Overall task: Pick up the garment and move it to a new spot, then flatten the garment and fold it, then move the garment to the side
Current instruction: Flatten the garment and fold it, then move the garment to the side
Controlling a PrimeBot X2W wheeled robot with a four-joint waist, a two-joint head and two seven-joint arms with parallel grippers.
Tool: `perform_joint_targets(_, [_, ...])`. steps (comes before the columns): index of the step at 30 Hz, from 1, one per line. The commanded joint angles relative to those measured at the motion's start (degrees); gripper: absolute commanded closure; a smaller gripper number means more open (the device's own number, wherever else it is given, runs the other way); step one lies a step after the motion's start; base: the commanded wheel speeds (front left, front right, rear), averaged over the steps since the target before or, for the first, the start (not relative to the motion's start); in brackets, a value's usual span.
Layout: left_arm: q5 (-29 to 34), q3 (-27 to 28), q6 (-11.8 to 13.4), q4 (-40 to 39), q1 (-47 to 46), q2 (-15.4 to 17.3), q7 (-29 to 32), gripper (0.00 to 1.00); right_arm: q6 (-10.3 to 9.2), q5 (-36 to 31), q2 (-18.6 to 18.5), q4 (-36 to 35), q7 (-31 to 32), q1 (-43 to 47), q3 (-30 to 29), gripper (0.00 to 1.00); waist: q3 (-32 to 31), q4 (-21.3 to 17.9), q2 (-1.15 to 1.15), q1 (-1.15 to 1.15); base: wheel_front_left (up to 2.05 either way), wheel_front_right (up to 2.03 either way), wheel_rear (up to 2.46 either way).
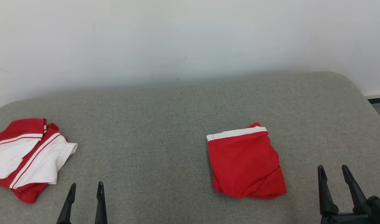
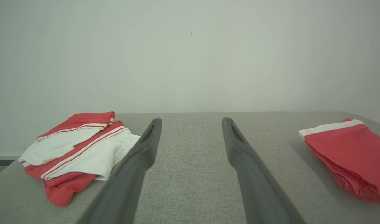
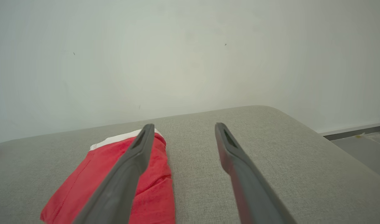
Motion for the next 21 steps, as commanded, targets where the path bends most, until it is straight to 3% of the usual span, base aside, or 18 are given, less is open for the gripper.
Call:
perform_joint_targets(1, [0.26, 0.16, -0.18, -0.29, 1.16, 0.41, -0.18, 0.0, 0.07, -0.56, 0.05, -0.31, -0.24, 1.11, -0.31, 0.0, -0.39, -0.05, 0.0, 0.0, 0.0, 0.0, 0.0])
perform_joint_targets(21, [-0.26, 0.19, -0.86, 0.02, 5.07, 0.81, -0.18, 0.0, 0.07, -1.76, -0.64, -2.08, -0.24, 1.19, 3.68, 0.0, -2.14, 2.96, 0.0, 0.0, 0.0, 0.0, 0.0])
